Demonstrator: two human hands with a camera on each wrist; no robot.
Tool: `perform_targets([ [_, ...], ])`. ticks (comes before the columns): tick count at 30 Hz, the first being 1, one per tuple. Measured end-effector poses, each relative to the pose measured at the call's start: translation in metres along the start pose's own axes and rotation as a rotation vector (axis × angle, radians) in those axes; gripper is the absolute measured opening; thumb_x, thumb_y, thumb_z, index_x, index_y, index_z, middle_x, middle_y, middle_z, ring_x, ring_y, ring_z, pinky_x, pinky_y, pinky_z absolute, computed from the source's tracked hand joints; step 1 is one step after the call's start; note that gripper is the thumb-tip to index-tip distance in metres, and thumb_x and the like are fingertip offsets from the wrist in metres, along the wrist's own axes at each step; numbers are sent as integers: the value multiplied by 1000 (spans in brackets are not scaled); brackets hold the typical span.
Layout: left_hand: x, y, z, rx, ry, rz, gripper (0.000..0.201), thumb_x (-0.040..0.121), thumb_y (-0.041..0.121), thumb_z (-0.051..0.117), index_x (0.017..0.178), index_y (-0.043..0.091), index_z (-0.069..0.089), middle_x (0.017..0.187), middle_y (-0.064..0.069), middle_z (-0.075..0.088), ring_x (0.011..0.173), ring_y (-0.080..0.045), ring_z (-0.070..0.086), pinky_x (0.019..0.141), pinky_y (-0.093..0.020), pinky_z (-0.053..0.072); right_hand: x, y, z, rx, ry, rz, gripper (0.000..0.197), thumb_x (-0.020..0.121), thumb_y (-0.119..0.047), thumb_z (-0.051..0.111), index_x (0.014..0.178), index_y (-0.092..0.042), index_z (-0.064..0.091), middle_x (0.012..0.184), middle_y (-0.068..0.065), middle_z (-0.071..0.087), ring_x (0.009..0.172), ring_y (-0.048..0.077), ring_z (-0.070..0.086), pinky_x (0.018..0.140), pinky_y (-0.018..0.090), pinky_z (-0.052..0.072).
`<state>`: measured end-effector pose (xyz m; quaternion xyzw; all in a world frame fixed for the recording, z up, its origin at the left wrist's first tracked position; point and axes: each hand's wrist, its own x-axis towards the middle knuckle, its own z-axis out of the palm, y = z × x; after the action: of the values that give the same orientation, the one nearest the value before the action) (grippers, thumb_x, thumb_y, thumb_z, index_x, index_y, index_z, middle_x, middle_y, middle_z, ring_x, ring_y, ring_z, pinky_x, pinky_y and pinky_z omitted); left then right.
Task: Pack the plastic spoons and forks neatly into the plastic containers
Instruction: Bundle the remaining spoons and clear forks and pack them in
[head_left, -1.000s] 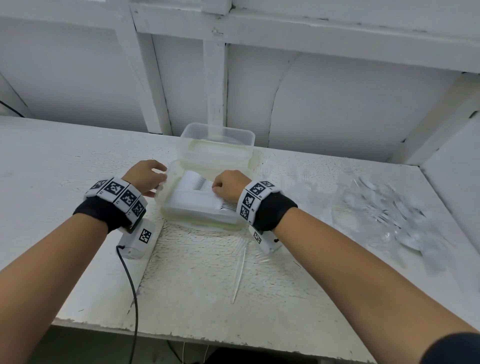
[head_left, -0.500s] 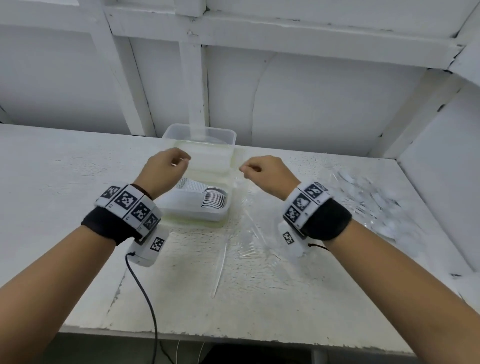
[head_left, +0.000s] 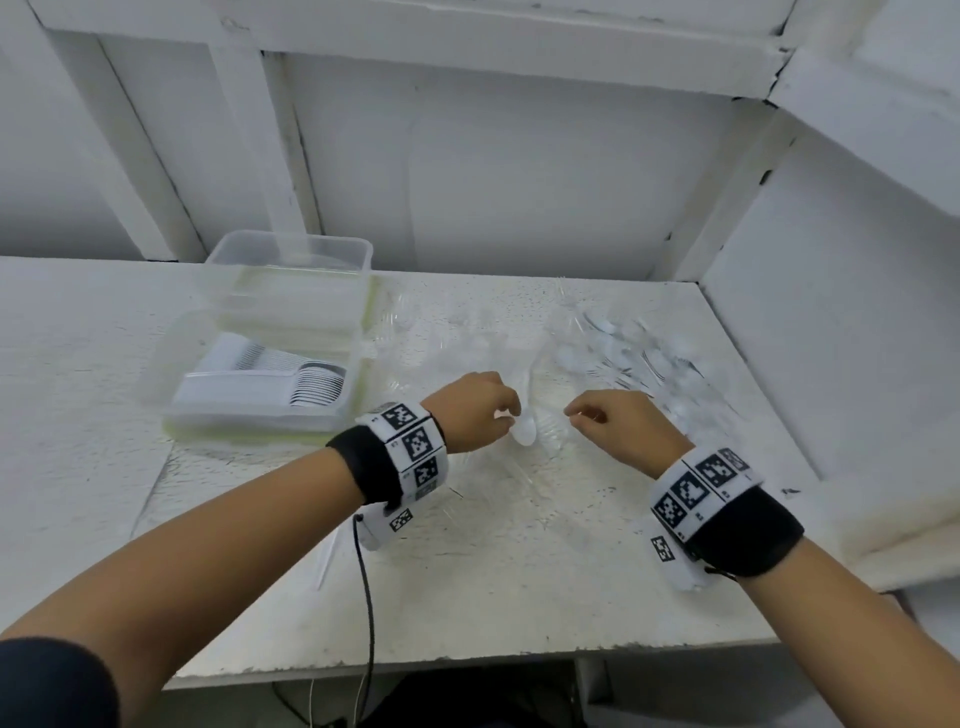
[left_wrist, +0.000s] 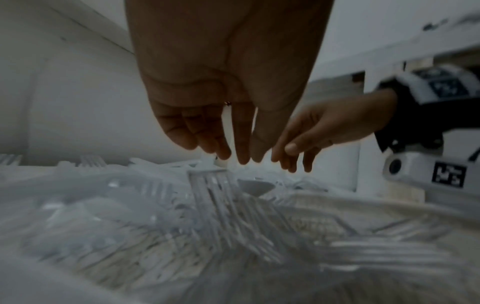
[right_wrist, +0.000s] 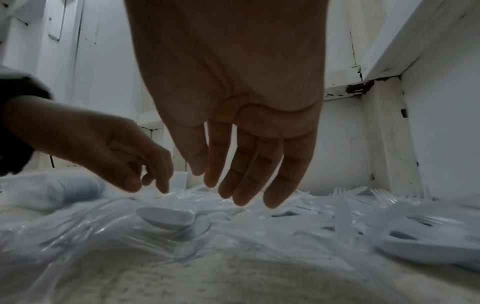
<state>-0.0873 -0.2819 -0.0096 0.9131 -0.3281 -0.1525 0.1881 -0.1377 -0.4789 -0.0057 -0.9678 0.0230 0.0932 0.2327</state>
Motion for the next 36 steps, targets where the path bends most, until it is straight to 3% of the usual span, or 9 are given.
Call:
perform_targets([
  [4, 16, 7, 16, 401, -118, 7, 40, 91, 29, 51, 132, 25, 51, 126, -8, 41, 116, -28, 37, 92, -34, 35, -2, 7, 6, 3, -9, -14, 22, 93, -25, 53, 109, -17, 67, 105, 0, 66, 90, 9, 56, 84, 25, 46],
  [9, 19, 7, 19, 429, -3, 55, 30, 93, 36, 50, 119, 25, 61, 122, -5, 44, 113, -25, 39, 88, -31, 33, 2, 10, 7, 45, -4, -46, 21, 94, -24, 51, 104, -17, 68, 103, -3, 68, 89, 9, 56, 82, 24, 45],
  [14, -4, -1, -7, -46, 284, 142, 29, 91, 41, 54, 100, 17, 68, 103, 0, 53, 96, -15, 46, 84, -25, 36, 6, 6, -1, 109, 25, -77, 21, 95, -23, 51, 103, -15, 68, 100, -3, 68, 90, 11, 59, 80, 22, 44],
  [17, -20, -8, -32, -448, 467, -17, 17, 92, 27, 55, 82, 15, 58, 84, 7, 53, 78, -2, 50, 72, -10, 39, 13, -2, -1, 102, 4, -105, 22, 94, -21, 51, 106, -14, 68, 103, -1, 68, 91, 11, 58, 80, 20, 43],
  [20, -28, -23, -47, -865, 625, -216, 20, 96, 17, 48, 86, 0, 54, 91, -12, 59, 86, -20, 59, 77, -29, 51, 25, -14, 4, 36, -36, -135, 24, 95, -19, 51, 110, -11, 67, 109, 2, 66, 96, 15, 59, 79, 19, 40],
  [22, -34, -30, -50, -1052, 694, -290, 15, 97, 16, 43, 86, 7, 50, 96, -10, 66, 94, -22, 63, 81, -34, 52, 38, -22, 10, -67, -83, -145, 28, 95, -20, 49, 115, -11, 65, 117, 6, 62, 103, 19, 58, 84, 22, 42],
  [25, -43, -35, -50, -1120, 732, -320, 17, 99, 17, 37, 85, 16, 47, 89, -5, 70, 88, -21, 68, 81, -34, 51, 54, -32, 23, -340, -183, -75, 40, 93, -37, 50, 126, -15, 57, 130, 10, 46, 116, 27, 48, 96, 36, 43],
  [28, -50, -38, -48, -1138, 755, -348, 18, 101, 20, 34, 86, 20, 45, 84, -5, 67, 73, -18, 67, 72, -32, 53, 61, -39, 33, -571, -237, -52, 53, 88, -50, 51, 127, -15, 48, 128, 10, 40, 116, 29, 44, 91, 40, 42],
  [36, -56, -45, -50, -1060, 805, -378, 13, 100, 34, 36, 93, 24, 42, 82, -1, 51, 62, -14, 50, 59, -26, 44, 52, -40, 30, -377, -158, -43, 30, 93, -16, 44, 122, -7, 46, 116, 11, 56, 99, 26, 57, 73, 30, 42],
])
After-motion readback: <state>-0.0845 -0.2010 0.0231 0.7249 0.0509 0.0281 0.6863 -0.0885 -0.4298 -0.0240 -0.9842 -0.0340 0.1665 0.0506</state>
